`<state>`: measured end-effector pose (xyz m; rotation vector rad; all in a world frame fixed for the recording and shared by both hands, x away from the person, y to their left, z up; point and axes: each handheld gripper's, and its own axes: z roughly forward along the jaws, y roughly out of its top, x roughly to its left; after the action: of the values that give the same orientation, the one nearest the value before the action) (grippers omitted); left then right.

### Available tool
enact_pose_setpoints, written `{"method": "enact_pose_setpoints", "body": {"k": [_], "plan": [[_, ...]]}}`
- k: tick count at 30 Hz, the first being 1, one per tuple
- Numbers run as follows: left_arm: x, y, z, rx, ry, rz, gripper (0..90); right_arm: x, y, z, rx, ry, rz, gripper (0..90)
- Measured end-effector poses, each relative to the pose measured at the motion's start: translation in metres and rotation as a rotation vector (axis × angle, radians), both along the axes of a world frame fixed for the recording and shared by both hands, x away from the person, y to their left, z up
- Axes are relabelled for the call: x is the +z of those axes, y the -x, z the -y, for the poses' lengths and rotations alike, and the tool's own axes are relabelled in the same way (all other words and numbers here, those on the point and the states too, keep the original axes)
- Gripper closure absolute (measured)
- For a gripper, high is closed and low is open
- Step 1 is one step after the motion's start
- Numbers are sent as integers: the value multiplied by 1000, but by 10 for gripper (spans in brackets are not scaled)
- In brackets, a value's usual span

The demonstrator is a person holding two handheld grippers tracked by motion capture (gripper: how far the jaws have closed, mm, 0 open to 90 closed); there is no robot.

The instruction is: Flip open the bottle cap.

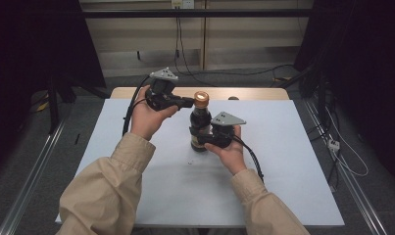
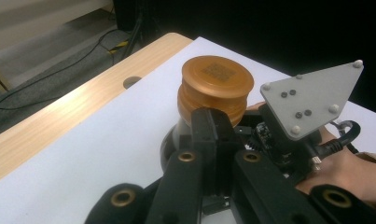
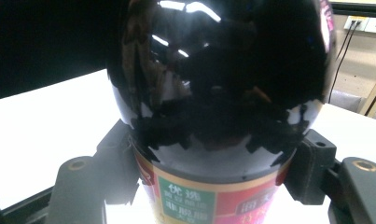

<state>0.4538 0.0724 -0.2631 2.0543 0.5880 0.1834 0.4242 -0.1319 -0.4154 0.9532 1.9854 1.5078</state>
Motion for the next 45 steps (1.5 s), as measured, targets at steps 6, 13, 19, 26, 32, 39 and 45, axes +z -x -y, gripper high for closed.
{"method": "enact_pose_setpoints", "body": {"k": [6, 13, 19, 26, 32, 39, 45], "plan": [[3, 2, 3, -6, 17, 8, 900, 0, 0, 0, -1, -1, 1, 314], [4, 1, 4, -1, 34, 0, 900, 0, 0, 0, -3, 0, 2, 314], [6, 1, 5, 0, 33, 9, 900, 0, 0, 0, -3, 0, 2, 314], [8, 0, 7, -3, 44, 13, 900, 0, 0, 0, -4, -1, 0, 314], [9, 0, 7, -2, 39, 10, 900, 0, 0, 0, -6, 1, 1, 314], [11, -1, 9, -7, 39, 10, 900, 0, 0, 0, -3, 3, 3, 314], [13, -1, 10, -6, 46, 14, 900, -1, 0, 0, -1, -1, 2, 314]]}}
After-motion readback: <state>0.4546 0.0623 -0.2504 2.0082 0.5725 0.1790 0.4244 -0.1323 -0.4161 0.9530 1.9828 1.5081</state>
